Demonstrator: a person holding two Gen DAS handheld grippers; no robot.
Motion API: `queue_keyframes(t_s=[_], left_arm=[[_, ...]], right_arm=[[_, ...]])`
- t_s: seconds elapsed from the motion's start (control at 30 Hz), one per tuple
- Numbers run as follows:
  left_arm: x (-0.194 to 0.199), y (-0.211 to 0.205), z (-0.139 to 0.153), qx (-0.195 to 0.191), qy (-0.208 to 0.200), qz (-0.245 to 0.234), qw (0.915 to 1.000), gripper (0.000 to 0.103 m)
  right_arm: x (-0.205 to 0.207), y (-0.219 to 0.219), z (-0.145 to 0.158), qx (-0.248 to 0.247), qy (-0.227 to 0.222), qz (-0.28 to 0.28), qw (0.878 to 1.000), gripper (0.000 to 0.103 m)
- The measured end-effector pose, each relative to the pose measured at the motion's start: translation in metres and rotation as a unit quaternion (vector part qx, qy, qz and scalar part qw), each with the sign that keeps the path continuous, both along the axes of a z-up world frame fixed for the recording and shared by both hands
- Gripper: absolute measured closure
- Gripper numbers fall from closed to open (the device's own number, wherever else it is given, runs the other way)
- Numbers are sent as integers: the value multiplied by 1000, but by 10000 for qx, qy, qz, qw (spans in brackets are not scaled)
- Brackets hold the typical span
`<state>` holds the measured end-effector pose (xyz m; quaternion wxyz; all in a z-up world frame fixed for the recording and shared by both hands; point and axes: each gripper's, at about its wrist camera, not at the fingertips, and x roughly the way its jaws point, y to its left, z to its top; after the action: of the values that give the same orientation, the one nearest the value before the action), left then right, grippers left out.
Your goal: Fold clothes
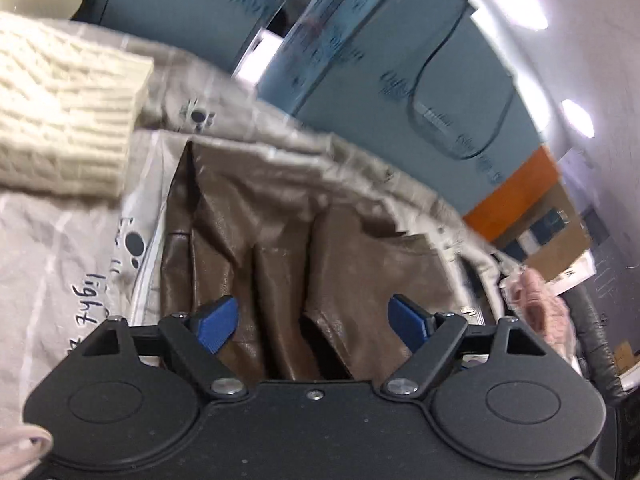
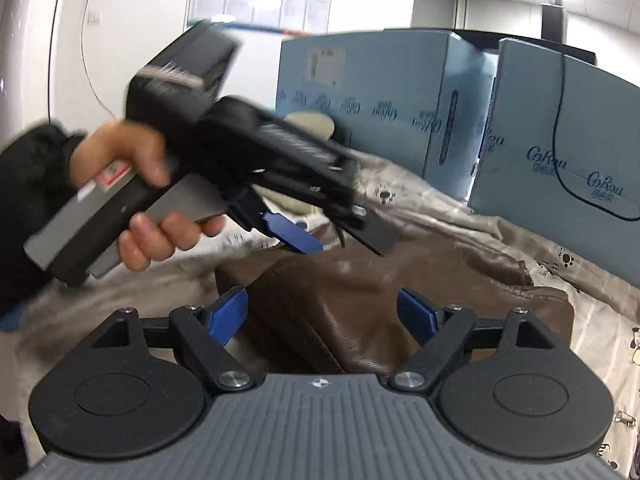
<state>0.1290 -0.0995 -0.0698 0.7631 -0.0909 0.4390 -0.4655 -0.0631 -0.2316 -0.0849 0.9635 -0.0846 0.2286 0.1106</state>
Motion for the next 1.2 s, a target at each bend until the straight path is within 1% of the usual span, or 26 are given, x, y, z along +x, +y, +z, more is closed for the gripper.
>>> queue_keyframes(t_s=[0.03, 0.07, 0.1, 0.13, 0.2, 0.23, 0.27, 0.3, 0.33, 0.37, 0.47, 0.57, 0.7, 0.8, 0.87, 0.9, 0.97, 1.0, 1.03, 1.1, 1.13, 1.2], left_arm=[[-2, -3, -1, 15, -34, -42, 10000, 23], [-4, -6, -2, 38, -80, -66, 9999, 23], [-6, -9, -3, 61, -125, -90, 9999, 33], [-8, -12, -3, 134, -232, -109, 9996, 53], [-14, -18, 0, 293, -624, -158, 9975, 69], [-16, -19, 2, 273, -761, -202, 9965, 78], [-17, -18, 5, 176, -780, -214, 9966, 81], [-17, -15, 8, 38, -750, -207, 9970, 85], [-17, -14, 13, -110, -721, -202, 9971, 86], [-18, -15, 19, -257, -717, -210, 9969, 86], [-27, -25, 41, -686, -781, -331, 9940, 86], [-39, -47, 63, -1019, -891, -575, 9891, 86], [-61, -89, 86, -1159, -1164, -900, 9823, 86], [-77, -124, 97, -1302, -1202, -1145, 9775, 86], [-87, -148, 100, -1442, -1147, -1340, 9737, 84], [-91, -159, 100, -1520, -1081, -1412, 9723, 81], [-98, -182, 95, -1657, -901, -1506, 9704, 71], [-100, -191, 91, -1697, -803, -1549, 9699, 61], [-103, -200, 88, -1736, -705, -1591, 9693, 49], [-106, -211, 79, -1706, -581, -1656, 9696, 36], [-107, -215, 76, -1647, -557, -1676, 9704, 32], [-102, -214, 72, -1454, -660, -1588, 9743, 30]], right_arm=[[3, 0, -3, 22, 31, -41, 10000, 24], [7, -1, -5, 44, 62, -81, 9999, 25], [9, -1, -7, 61, 91, -136, 9998, 26], [9, -2, -8, 94, 104, -186, 9997, 29], [9, -5, -10, 192, 98, -259, 9994, 37], [8, -6, -10, 206, 57, -299, 9993, 49], [6, -7, -9, 189, -19, -343, 9992, 64], [4, -8, -8, 172, -94, -388, 9991, 70], [2, -9, -6, 159, -198, -441, 9987, 78], [-1, -11, -3, 148, -325, -503, 9981, 86], [-18, -23, 13, 271, -805, -678, 9941, 89], [-40, -37, 30, 351, -1324, -928, 9862, 92], [-68, -64, 46, 388, -1827, -1401, 9724, 93], [-88, -88, 54, 426, -2061, -1785, 9612, 93], [-103, -104, 55, 497, -2166, -2086, 9524, 93], [-111, -113, 56, 540, -2209, -2243, 9476, 93], [-124, -132, 52, 660, -2231, -2579, 9377, 93], [-130, -141, 49, 740, -2211, -2760, 9325, 93], [-136, -150, 45, 827, -2170, -2948, 9269, 93], [-148, -167, 34, 999, -2008, -3316, 9164, 93], [-154, -175, 28, 1116, -1891, -3476, 9116, 93], [-167, -189, 15, 1410, -1611, -3699, 9041, 94]])
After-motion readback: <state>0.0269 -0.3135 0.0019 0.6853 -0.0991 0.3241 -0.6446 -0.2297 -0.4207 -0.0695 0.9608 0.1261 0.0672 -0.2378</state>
